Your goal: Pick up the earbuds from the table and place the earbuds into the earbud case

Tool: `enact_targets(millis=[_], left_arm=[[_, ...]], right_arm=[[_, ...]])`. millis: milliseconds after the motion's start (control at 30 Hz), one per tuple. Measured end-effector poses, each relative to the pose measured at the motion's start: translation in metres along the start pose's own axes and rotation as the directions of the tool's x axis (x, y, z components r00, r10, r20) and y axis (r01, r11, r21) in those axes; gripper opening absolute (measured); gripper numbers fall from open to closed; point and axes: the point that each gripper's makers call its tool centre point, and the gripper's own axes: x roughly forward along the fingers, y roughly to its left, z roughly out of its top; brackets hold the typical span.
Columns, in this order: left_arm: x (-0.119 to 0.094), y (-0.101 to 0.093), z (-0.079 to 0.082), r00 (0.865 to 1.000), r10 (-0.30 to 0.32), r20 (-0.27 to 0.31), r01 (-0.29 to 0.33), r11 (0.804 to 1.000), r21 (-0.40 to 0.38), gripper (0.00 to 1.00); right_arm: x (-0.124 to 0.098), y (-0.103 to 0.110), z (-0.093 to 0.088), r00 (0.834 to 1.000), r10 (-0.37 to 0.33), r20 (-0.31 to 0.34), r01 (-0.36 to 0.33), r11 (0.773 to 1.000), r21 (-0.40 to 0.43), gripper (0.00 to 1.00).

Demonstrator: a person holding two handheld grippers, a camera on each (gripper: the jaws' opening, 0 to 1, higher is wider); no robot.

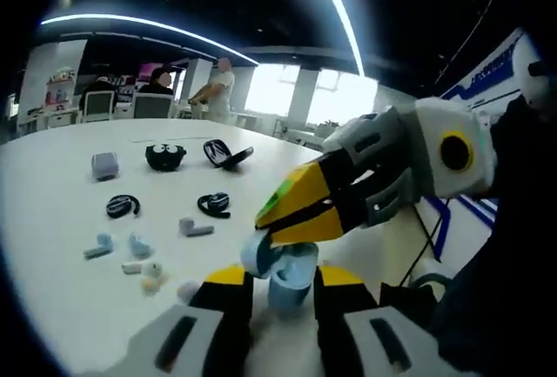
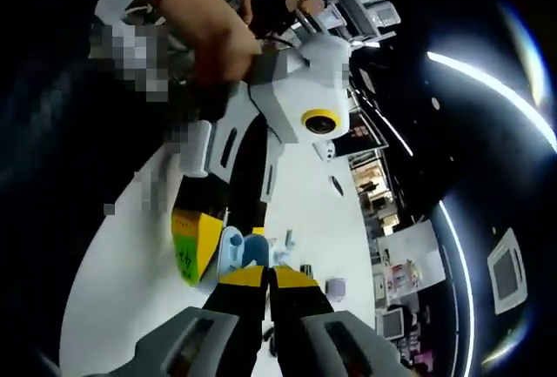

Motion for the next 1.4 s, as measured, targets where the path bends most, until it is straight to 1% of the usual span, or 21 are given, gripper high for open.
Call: enact_targets(millis=[200,267,500,633,767,867,967,1100,1167,1200,1300,1333,1367,1400], left_arm=[[0.0016,0.0011,0.0010,1.000,-0.006,-0.002,0.006,1.000,0.021,0.26],[0.0017,-0.0007,0.0011,1.000,-0.015,-0.013,0.016,0.999,0.037,0.23],[0.0016,-0.0028,0.0009,1.000,-0.023,-0.017,0.024,0.998,0.058,0.21],[0.0009,-0.0040,-0.0001,1.000,-0.024,-0.014,0.025,0.998,0.063,0.20],[0.0006,-0.0034,-0.0007,1.000,-0.023,-0.012,0.023,0.997,0.071,0.19],[0.0003,0.0009,-0.0035,0.999,-0.005,-0.033,0.008,0.997,0.083,0.19],[0.0011,0.0030,-0.0044,0.999,0.000,-0.043,0.004,0.996,0.088,0.19],[0.0015,0.0034,-0.0035,0.999,0.000,-0.044,0.004,0.995,0.099,0.19],[0.0017,0.0031,-0.0035,0.999,0.000,-0.045,0.005,0.994,0.109,0.19],[0.0022,0.0034,-0.0033,0.999,0.000,-0.046,0.005,0.994,0.112,0.19],[0.0013,0.0038,-0.0046,0.999,-0.001,-0.052,0.007,0.993,0.121,0.19],[0.0007,0.0039,-0.0054,0.999,0.000,-0.054,0.006,0.992,0.125,0.19],[0.0005,0.0044,-0.0061,0.998,0.002,-0.057,0.005,0.992,0.128,0.19],[0.0001,0.0047,-0.0069,0.998,0.005,-0.058,0.003,0.991,0.131,0.19]], right_arm=[[-0.0009,-0.0045,0.0007,0.999,-0.033,0.000,0.033,0.998,-0.051,0.01],[-0.0018,-0.0070,0.0013,0.999,-0.047,0.004,0.047,0.997,-0.063,0.01],[-0.0021,-0.0077,0.0020,0.998,-0.055,0.005,0.055,0.995,-0.077,0.01],[-0.0011,-0.0061,0.0024,0.999,-0.046,0.005,0.047,0.997,-0.061,0.01],[-0.0002,-0.0054,0.0032,0.999,-0.046,0.012,0.047,0.997,-0.062,0.02],[-0.0001,-0.0040,0.0069,0.999,-0.040,0.030,0.041,0.998,-0.042,0.02],[0.0005,-0.0026,0.0080,0.999,-0.033,0.034,0.034,0.999,-0.027,0.02],[0.0002,-0.0013,0.0087,0.998,-0.026,0.049,0.025,0.999,0.028,0.03],[0.0002,0.0008,0.0086,0.998,-0.018,0.062,0.012,0.996,0.087,0.04],[0.0003,0.0010,0.0086,0.998,-0.018,0.064,0.011,0.995,0.100,0.06],[-0.0003,-0.0007,0.0057,0.997,-0.033,0.073,0.014,0.971,0.240,0.10],[-0.0004,-0.0013,0.0055,0.997,-0.037,0.074,0.017,0.967,0.254,0.11],[-0.0008,-0.0020,0.0043,0.996,-0.048,0.076,0.021,0.947,0.321,0.13],[-0.0006,-0.0014,0.0037,0.996,-0.049,0.077,0.017,0.931,0.364,0.14]])
